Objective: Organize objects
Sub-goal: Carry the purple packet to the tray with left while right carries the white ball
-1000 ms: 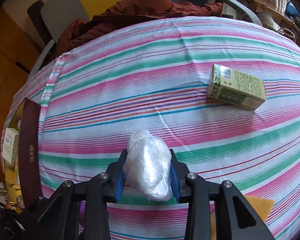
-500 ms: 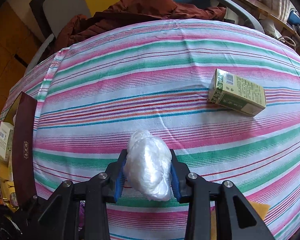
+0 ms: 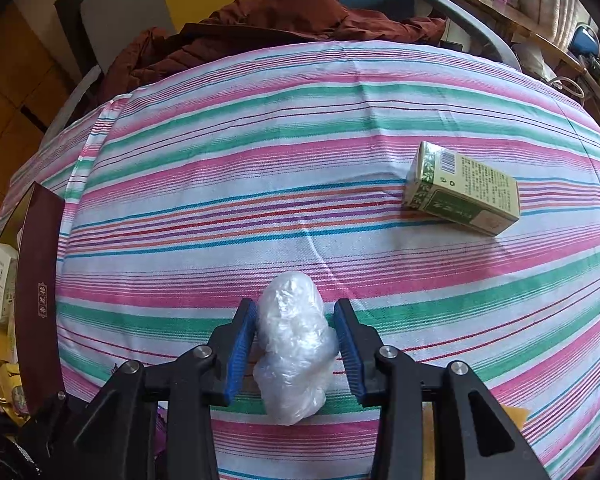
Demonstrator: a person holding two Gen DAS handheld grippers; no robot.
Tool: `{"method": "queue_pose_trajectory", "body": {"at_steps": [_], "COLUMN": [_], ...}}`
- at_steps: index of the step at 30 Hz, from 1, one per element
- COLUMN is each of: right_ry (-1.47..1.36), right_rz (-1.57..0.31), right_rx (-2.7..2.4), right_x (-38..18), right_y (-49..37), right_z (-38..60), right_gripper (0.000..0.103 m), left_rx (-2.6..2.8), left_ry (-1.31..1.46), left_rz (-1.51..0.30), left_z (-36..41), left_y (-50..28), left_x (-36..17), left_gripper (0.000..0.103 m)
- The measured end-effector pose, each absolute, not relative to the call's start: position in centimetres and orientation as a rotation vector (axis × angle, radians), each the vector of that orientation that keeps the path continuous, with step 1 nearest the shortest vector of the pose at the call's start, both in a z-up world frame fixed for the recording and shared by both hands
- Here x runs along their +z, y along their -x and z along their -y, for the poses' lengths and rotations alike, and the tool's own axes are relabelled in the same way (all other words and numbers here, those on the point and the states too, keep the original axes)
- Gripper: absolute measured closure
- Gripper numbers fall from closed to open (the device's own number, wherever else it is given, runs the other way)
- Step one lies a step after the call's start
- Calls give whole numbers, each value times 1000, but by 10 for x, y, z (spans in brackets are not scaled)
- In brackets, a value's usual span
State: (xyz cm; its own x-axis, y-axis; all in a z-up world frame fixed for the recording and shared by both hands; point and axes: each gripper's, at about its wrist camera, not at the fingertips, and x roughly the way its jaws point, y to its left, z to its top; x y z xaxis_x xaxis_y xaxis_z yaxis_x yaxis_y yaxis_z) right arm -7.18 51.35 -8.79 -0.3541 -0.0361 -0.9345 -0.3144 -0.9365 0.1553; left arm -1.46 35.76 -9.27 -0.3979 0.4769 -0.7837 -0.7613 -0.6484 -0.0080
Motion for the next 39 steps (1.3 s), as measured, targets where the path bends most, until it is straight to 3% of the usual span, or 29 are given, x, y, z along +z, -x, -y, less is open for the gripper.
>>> {"method": "queue_pose_trajectory", "body": {"at_steps": [11, 14, 29, 39], "right_ry": [1715, 1736, 1730, 1629], "right_rz": [-512, -478, -396, -376], "right_rx": [2419, 2405, 2419, 2463], "right_x": [-84, -87, -88, -76], "right_y": [66, 66, 65, 62], "right_z": [-515, -514, -511, -512], "right_gripper": [63, 67, 68, 68], "left_rx": [2087, 2088, 2060, 2077], "left_ry": [1012, 1012, 1089, 997], "left_rz": [-462, -463, -462, -364], "left_z": [-357, -356, -353, -311], "left_y": [11, 11, 15, 0], "left_x": [-91, -90, -83, -23], "left_gripper": [62, 62, 65, 65]}}
